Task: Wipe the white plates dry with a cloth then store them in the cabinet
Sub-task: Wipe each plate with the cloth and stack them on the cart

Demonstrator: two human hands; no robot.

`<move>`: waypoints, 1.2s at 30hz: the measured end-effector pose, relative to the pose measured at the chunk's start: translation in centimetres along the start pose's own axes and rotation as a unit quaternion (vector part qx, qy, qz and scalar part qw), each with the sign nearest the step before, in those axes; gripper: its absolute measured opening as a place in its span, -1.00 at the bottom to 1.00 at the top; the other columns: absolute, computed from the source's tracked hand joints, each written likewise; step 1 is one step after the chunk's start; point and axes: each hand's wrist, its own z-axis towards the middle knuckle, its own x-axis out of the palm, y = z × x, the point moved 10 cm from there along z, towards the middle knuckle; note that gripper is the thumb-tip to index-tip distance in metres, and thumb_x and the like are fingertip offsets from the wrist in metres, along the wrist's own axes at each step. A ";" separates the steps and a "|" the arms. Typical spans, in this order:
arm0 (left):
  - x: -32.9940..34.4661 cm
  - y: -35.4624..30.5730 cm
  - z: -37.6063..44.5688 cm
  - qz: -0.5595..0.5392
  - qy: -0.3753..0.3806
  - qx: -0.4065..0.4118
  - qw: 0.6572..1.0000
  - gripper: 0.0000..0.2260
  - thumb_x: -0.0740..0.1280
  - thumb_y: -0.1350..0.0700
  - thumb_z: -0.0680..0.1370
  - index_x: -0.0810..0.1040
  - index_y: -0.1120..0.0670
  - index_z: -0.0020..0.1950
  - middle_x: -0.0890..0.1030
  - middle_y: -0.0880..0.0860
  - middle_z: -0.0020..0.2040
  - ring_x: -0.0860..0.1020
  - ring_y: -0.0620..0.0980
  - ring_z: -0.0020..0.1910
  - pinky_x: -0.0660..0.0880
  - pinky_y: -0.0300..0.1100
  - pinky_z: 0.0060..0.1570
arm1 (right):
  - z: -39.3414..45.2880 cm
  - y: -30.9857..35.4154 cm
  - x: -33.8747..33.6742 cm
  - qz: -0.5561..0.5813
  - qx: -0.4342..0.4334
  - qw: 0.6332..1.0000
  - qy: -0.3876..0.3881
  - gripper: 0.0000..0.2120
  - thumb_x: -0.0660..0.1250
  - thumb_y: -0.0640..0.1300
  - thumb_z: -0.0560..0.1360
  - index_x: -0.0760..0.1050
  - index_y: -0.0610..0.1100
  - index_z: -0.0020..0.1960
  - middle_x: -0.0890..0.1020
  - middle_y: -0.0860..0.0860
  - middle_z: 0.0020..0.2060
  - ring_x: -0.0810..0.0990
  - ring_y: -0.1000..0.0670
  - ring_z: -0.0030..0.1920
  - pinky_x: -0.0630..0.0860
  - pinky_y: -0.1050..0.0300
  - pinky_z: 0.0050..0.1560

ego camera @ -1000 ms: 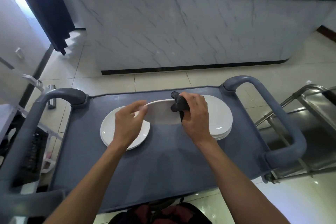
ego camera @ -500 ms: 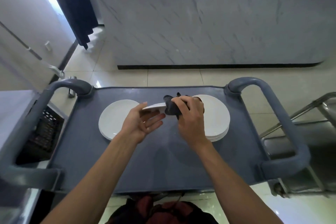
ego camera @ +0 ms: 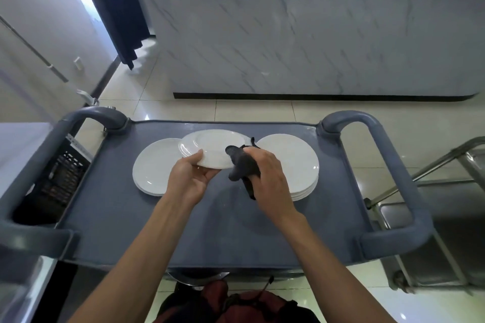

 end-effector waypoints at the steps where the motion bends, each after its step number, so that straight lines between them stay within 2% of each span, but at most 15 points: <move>1: -0.1 0.0 0.0 0.005 0.001 0.011 1.000 -0.72 0.22 0.28 0.65 0.46 0.30 0.35 0.69 0.23 0.10 0.71 0.18 0.01 0.68 0.06 -0.15 | 0.0 -0.7 0.0 0.034 0.048 0.998 0.004 -0.59 0.29 -0.24 0.54 0.35 0.04 0.33 0.48 0.19 0.20 0.44 0.11 0.23 0.32 0.19 0.32; 3: -0.1 -0.1 -0.3 0.019 0.005 0.032 0.999 -0.69 0.21 0.28 0.65 0.45 0.26 0.39 0.67 0.22 0.17 0.69 0.19 0.06 0.67 0.06 -0.13 | 0.1 -1.7 0.1 0.074 0.114 0.991 0.007 -0.56 0.34 -0.24 0.55 0.34 0.09 0.34 0.47 0.23 0.22 0.43 0.11 0.26 0.31 0.26 0.30; 5: 0.2 -0.1 -0.7 0.035 0.017 0.047 0.998 -0.71 0.19 0.28 0.65 0.46 0.24 0.37 0.70 0.19 0.12 0.70 0.16 0.02 0.67 0.03 -0.15 | 0.6 -1.5 0.3 0.096 0.124 0.988 0.007 -0.58 0.37 -0.24 0.55 0.38 0.02 0.35 0.48 0.21 0.24 0.44 0.11 0.26 0.30 0.31 0.29; 10: 0.8 0.0 -1.3 0.072 0.030 0.066 0.995 -0.72 0.20 0.27 0.66 0.49 0.22 0.36 0.67 0.20 0.14 0.66 0.16 0.03 0.67 0.01 -0.17 | 1.7 -0.2 2.0 0.062 0.105 0.992 0.026 -0.55 0.34 -0.18 0.54 0.44 -0.09 0.42 0.45 0.01 0.36 0.38 0.01 0.37 0.31 0.03 0.43; 15: 0.8 -0.2 -1.4 0.078 0.017 0.079 0.994 -0.80 0.22 0.26 0.65 0.57 0.18 0.22 0.69 0.18 0.09 0.65 0.14 0.05 0.65 0.00 -0.05 | 1.0 0.9 2.9 0.055 0.084 0.995 0.013 -0.55 0.30 -0.11 0.56 0.40 -0.11 0.44 0.50 0.01 0.37 0.41 0.01 0.40 0.35 -0.08 0.39; 20: 0.3 -0.1 -1.3 0.077 0.014 0.075 0.994 -0.78 0.23 0.25 0.64 0.56 0.18 0.26 0.68 0.18 0.11 0.65 0.13 0.04 0.61 -0.02 -0.05 | 0.1 1.1 4.3 -0.017 0.061 0.997 0.048 -0.53 0.17 -0.02 0.62 0.34 -0.05 0.52 0.39 0.02 0.48 0.28 0.01 0.52 0.27 -0.19 0.43; 26: 0.5 -0.1 -1.2 0.082 0.032 0.077 0.993 -0.75 0.24 0.29 0.63 0.55 0.21 0.29 0.67 0.20 0.17 0.67 0.12 0.03 0.63 -0.04 -0.06 | -0.3 -0.1 4.1 -0.024 0.091 0.994 0.046 -0.52 0.11 0.05 0.63 0.32 -0.02 0.53 0.37 0.00 0.50 0.22 -0.01 0.55 0.23 -0.17 0.48; 29: 0.6 -0.2 -1.2 0.079 0.051 0.076 0.993 -0.73 0.23 0.30 0.63 0.51 0.23 0.33 0.65 0.23 0.20 0.65 0.18 0.10 0.64 0.07 0.01 | -0.4 -0.8 3.7 -0.007 0.120 0.992 0.030 -0.51 0.11 0.05 0.63 0.30 0.00 0.54 0.34 0.01 0.52 0.18 -0.01 0.56 0.18 -0.12 0.52; 33: 1.0 -0.6 -1.5 0.084 0.071 0.079 0.991 -0.77 0.23 0.30 0.63 0.54 0.22 0.27 0.66 0.22 0.17 0.65 0.20 0.10 0.66 0.10 -0.02 | -0.2 -3.1 2.8 0.061 0.192 0.979 -0.020 -0.54 0.22 -0.05 0.63 0.35 -0.05 0.51 0.36 0.02 0.50 0.20 0.04 0.55 0.20 -0.03 0.53; 36: 1.3 -1.0 -1.7 0.085 0.088 0.080 0.989 -0.78 0.24 0.32 0.62 0.56 0.20 0.22 0.67 0.20 0.14 0.67 0.18 0.06 0.66 0.09 -0.05 | 0.0 -3.5 2.7 0.092 0.214 0.972 -0.025 -0.55 0.28 -0.11 0.63 0.36 -0.04 0.50 0.35 0.02 0.51 0.22 0.08 0.54 0.19 0.06 0.53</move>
